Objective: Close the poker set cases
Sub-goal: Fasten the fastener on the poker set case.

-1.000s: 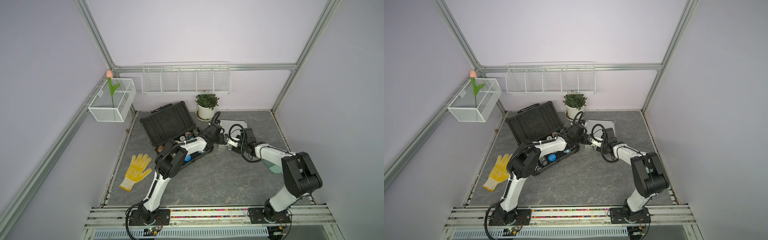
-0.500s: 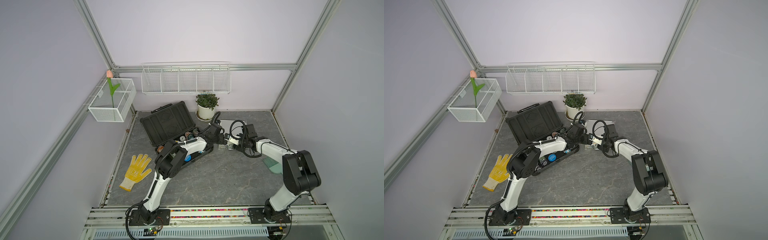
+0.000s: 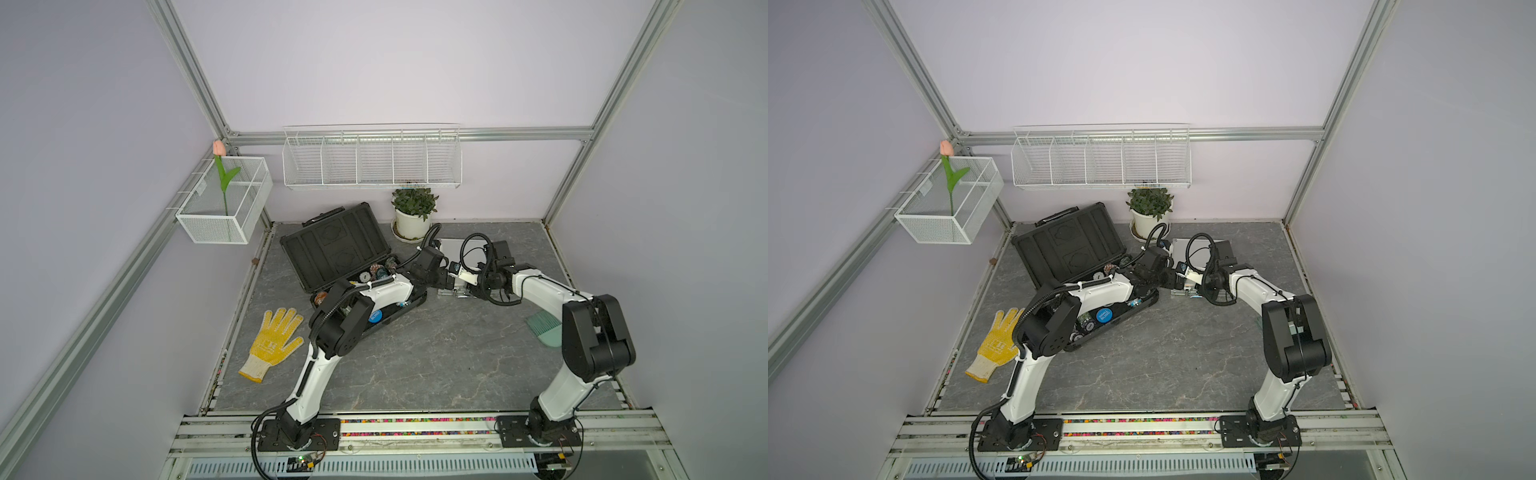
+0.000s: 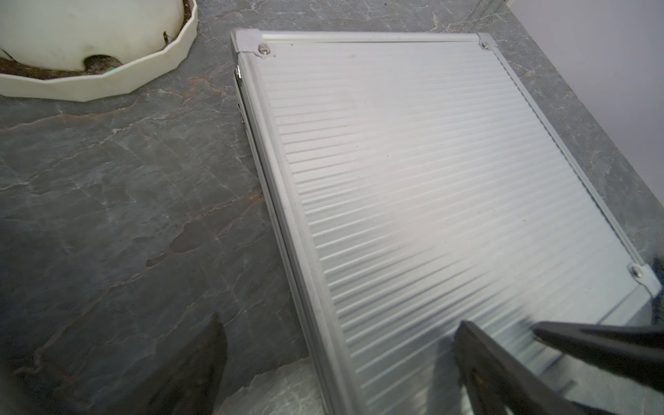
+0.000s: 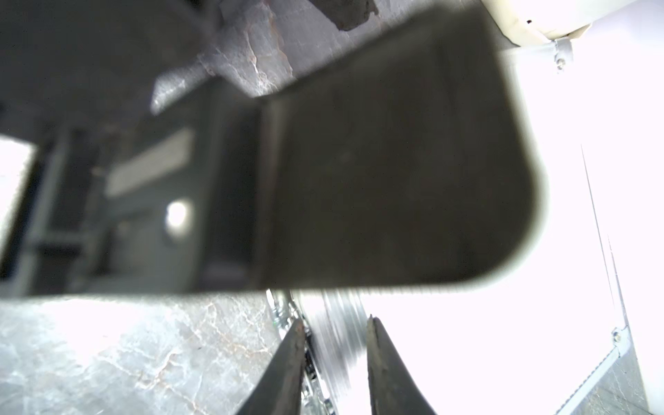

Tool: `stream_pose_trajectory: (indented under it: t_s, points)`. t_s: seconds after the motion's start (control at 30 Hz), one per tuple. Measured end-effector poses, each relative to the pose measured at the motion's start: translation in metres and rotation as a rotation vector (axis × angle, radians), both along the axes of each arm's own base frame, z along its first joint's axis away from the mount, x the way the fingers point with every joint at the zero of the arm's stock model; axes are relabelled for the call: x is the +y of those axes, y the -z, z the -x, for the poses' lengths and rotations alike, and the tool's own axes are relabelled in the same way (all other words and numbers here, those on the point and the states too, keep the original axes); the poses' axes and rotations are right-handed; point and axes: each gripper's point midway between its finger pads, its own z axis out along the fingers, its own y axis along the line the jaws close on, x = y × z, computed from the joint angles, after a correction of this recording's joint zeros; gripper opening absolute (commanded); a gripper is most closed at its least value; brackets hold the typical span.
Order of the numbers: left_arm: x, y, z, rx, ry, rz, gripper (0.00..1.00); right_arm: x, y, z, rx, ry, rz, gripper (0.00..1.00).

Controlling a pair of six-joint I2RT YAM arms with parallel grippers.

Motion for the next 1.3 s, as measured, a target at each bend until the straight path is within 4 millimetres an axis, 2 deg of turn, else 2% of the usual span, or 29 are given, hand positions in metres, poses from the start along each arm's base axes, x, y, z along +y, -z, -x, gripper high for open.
stream_pose_trajectory:
  t_s: [0.13, 0.23, 0.4, 0.47, 0.67, 0.8, 0.9, 1.0, 1.17, 1.3]
  points:
    - [0.002, 0.000, 0.002, 0.001, 0.002, -0.004, 0.99, -0.002, -0.001, -0.002, 0.000, 0.023, -0.012, 0.42]
    - [0.004, -0.001, 0.004, -0.002, 0.004, -0.008, 0.98, -0.003, -0.002, -0.004, -0.002, 0.053, -0.030, 0.43]
    - [0.011, -0.002, 0.007, -0.010, 0.004, -0.021, 0.98, -0.006, -0.011, -0.004, -0.046, 0.110, -0.077, 0.56]
    - [0.015, -0.003, 0.011, -0.013, 0.007, -0.028, 0.98, -0.007, -0.024, -0.006, -0.093, 0.132, -0.106, 0.61]
    - [0.023, -0.007, 0.014, -0.024, 0.012, -0.066, 0.98, -0.007, -0.079, -0.021, -0.256, 0.205, -0.220, 0.81]
    - [0.036, -0.012, 0.021, -0.031, 0.005, -0.104, 0.99, -0.007, -0.090, -0.027, -0.266, 0.285, -0.255, 0.88]
    - [0.048, -0.027, 0.026, -0.051, -0.009, -0.116, 0.99, -0.006, -0.092, -0.038, -0.216, 0.380, -0.264, 0.89]
    - [0.060, -0.053, 0.030, -0.095, -0.035, -0.108, 1.00, 0.001, -0.092, -0.053, -0.179, 0.458, -0.271, 0.91]
    - [0.081, -0.100, 0.032, -0.183, -0.097, -0.092, 1.00, 0.027, -0.071, -0.055, -0.064, 0.540, -0.295, 0.92]
    - [0.101, -0.116, 0.034, -0.221, -0.156, -0.111, 1.00, 0.048, -0.054, -0.057, 0.020, 0.596, -0.326, 0.93]
